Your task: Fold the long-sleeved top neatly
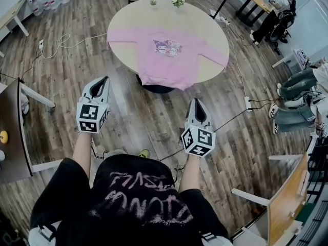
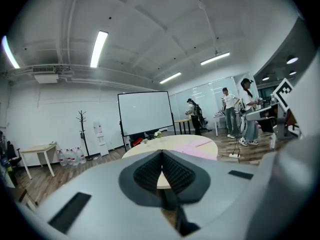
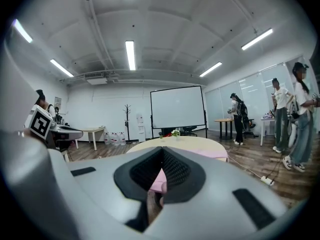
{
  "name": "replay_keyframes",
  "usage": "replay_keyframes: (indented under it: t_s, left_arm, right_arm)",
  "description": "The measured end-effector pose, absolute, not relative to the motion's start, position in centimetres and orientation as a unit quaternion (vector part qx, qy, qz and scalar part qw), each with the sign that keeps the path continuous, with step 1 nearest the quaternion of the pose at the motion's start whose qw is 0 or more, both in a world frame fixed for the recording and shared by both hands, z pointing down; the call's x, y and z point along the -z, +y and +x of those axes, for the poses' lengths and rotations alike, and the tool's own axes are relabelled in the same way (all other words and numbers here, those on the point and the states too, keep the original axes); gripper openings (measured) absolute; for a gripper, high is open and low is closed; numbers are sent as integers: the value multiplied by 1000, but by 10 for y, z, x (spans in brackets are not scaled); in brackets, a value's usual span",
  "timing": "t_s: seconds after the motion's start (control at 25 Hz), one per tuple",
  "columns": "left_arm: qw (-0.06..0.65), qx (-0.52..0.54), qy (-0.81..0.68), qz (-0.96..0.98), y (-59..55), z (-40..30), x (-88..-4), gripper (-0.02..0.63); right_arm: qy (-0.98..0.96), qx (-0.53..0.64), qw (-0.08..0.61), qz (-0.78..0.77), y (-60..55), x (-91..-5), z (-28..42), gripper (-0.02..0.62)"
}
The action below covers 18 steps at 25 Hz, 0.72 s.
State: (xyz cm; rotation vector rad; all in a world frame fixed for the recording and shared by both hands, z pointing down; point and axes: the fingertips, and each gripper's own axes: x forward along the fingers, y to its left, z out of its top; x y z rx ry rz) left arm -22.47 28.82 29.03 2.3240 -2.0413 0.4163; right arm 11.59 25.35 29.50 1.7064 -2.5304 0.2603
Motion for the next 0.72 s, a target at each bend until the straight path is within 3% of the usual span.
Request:
replay_keyframes:
  t_s: [0.72]
  left_arm:
    - [12,-136,-663,736,221,-230,-308,11]
  right_arm:
    - [-835,-88,40,542,181,-316,107,5]
